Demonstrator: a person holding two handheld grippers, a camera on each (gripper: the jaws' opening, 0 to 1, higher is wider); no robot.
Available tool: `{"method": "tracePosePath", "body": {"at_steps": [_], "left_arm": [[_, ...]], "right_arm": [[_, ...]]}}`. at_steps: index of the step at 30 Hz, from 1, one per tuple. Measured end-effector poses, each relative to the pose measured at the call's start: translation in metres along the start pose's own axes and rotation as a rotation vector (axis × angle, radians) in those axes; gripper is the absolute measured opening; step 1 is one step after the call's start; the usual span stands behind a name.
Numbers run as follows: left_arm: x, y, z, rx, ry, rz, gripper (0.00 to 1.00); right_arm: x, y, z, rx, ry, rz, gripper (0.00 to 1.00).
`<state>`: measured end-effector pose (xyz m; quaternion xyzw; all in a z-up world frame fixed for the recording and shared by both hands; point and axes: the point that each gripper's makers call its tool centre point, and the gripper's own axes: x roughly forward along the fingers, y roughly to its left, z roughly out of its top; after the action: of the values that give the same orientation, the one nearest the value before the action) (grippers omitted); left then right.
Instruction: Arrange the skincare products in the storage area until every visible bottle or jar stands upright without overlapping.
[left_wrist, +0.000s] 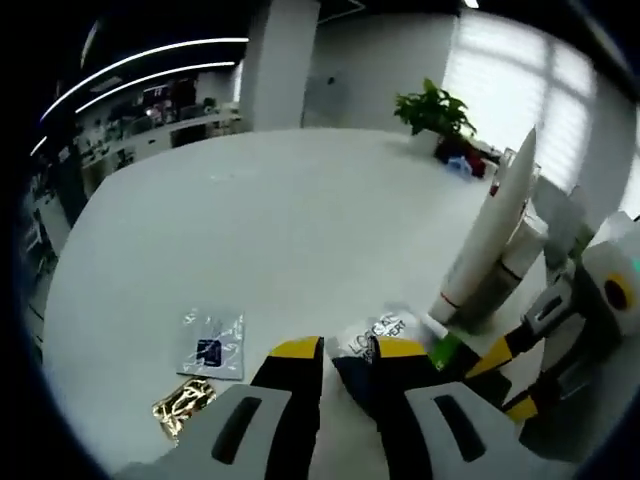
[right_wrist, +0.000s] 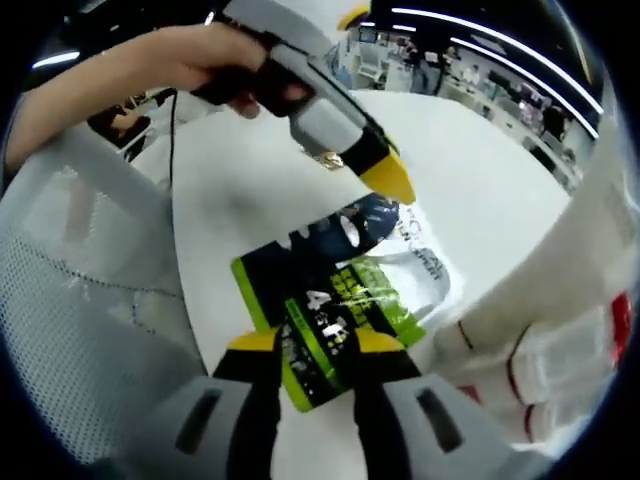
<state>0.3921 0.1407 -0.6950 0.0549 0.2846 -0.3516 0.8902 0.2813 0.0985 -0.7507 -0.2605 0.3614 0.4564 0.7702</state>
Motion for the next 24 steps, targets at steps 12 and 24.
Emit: {"method": "tracePosePath", "body": {"at_steps": [12, 24], "left_arm": [[0.005, -0.032, -0.039, 0.175, 0.222, -0.126, 0.31], [0.007, -0.03, -0.06, 0.193, 0.316, -0.14, 0.36]], "right_arm": [[0.0, 0.0, 0.0, 0.007, 0.001, -0.001, 0.28], [0.0, 0.002, 0.0, -0.004, 0.023, -0.01, 0.29]]}}
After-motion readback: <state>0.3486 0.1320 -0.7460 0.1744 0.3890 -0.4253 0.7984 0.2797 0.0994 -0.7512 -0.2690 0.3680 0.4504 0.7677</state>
